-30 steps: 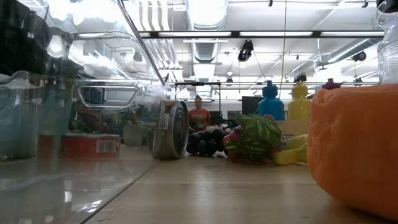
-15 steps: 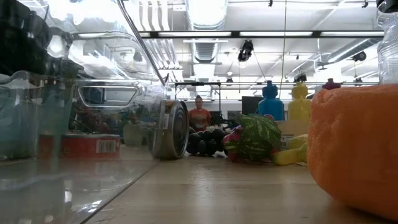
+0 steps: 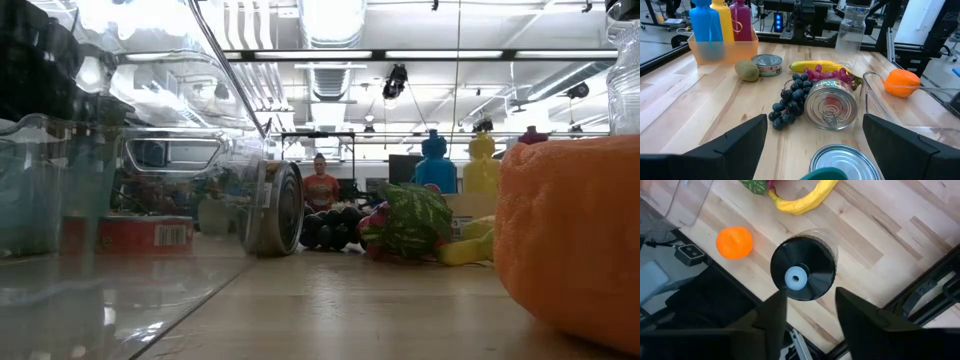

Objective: Pick & Place Food Item
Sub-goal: Put the transparent tumbler into the orange bin

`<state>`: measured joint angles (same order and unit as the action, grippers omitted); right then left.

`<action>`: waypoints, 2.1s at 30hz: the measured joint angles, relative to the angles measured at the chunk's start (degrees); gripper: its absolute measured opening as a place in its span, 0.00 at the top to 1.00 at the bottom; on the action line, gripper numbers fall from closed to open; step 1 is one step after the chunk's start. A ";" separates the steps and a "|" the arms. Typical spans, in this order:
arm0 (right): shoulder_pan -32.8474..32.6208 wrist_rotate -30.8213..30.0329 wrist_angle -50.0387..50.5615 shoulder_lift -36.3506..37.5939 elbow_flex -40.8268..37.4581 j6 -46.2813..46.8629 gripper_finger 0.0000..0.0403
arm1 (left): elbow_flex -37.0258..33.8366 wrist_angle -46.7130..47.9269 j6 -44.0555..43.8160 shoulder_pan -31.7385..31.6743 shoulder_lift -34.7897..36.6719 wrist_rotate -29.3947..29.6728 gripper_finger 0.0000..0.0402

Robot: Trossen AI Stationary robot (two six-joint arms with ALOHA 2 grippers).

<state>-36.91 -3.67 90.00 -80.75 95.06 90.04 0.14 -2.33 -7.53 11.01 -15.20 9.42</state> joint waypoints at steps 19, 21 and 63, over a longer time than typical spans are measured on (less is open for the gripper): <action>0.02 -1.13 0.06 -4.19 0.46 0.00 0.49 | 0.00 0.00 0.00 0.00 -0.02 0.01 0.16; 0.02 -0.53 -0.10 -5.45 1.09 -0.02 0.49 | -0.01 -0.01 0.00 0.00 -0.02 0.00 0.16; 0.04 -2.05 0.02 -7.28 -2.40 -1.33 0.49 | -0.02 0.00 0.00 -0.01 -0.02 0.01 0.16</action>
<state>-36.86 -5.72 90.02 -88.03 92.66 88.71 0.12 -2.33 -7.53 11.01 -15.22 9.43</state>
